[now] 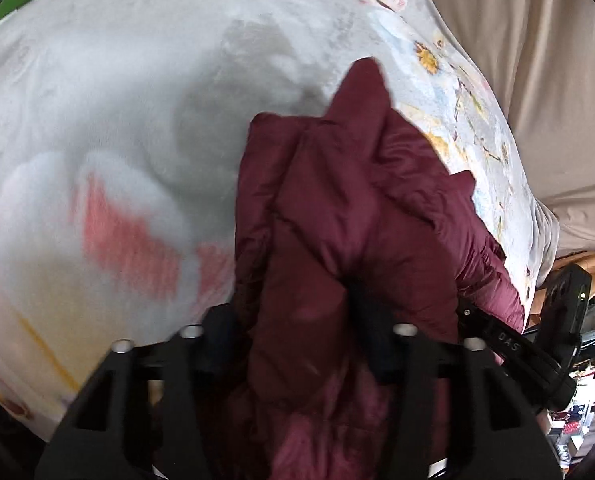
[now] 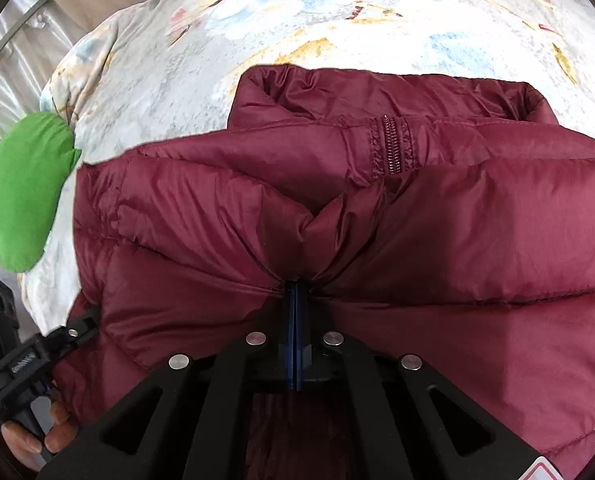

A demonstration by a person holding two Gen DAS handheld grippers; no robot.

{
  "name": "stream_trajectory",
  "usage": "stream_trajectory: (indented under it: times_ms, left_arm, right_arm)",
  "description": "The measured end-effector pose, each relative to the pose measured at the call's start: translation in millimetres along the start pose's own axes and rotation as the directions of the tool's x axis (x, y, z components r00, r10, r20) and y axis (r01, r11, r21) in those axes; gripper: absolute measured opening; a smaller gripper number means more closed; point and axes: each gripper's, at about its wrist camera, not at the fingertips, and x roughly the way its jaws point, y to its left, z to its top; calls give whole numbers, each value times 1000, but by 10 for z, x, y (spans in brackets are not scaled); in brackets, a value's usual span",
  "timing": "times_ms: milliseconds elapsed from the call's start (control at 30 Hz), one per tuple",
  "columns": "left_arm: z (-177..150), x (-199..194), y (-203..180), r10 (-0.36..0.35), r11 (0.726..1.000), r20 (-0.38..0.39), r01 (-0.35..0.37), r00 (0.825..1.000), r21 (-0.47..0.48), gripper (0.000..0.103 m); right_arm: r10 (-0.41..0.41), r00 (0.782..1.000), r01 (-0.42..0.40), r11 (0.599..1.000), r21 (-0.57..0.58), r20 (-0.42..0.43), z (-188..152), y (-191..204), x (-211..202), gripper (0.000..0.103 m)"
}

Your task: Fold large clothes

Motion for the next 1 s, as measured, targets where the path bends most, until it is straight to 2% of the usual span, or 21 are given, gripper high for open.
stream_trajectory:
  times_ms: [100,167,233,300,433,533,633,667,767,800,900,933,1000]
  left_arm:
    - [-1,-174,-185,-13,998,27,11,1000,58,14]
    - [-23,-355,-408,-27,992,63,19,998,126,12]
    - [-40,-518,-639,-52,981,92,34,994,189,11]
    - [-82,-687,-945,-90,962,121,55,989,268,10]
    - [-152,-849,-1459,-166,920,125,108,978,377,10]
    - [-248,-908,-1827,-219,878,99,152,971,453,9]
    - [-433,-851,-2218,-248,818,51,181,967,547,9]
    - [-539,-808,-2382,-250,787,33,184,968,588,9]
    - [-779,-631,-2737,-257,724,-13,201,966,660,9]
    - [-842,-582,-2843,-260,708,-26,209,965,674,9]
    - [-1030,-350,-3143,-254,666,-86,239,963,707,9]
    - [-1076,-272,-3204,-241,654,-102,239,965,718,9]
    - [-1256,-61,-3355,-206,628,-142,242,968,739,9]
  right_arm:
    - [25,998,-28,998,57,60,-15,-89,-278,1]
    - [13,993,-22,997,73,116,-62,-190,-542,1]
    - [-18,990,7,996,84,138,-111,-321,-690,1]
    - [-55,992,40,992,123,117,-144,-527,-687,1]
    - [13,999,-23,981,192,52,-150,-798,-373,0]
    - [51,997,-59,981,182,50,-127,-777,-249,0]
    - [110,993,-115,981,156,44,-77,-763,-129,0]
    - [132,990,-137,977,161,46,-66,-775,-113,0]
    - [220,974,-226,955,195,50,-83,-903,-129,0]
    - [238,970,-244,946,212,55,-86,-952,-188,0]
    - [269,947,-312,904,294,177,-349,-1355,-687,2]
    - [261,940,-321,895,311,220,-471,-1514,-883,2]
    - [166,944,-264,898,353,284,-788,-1868,-1332,5]
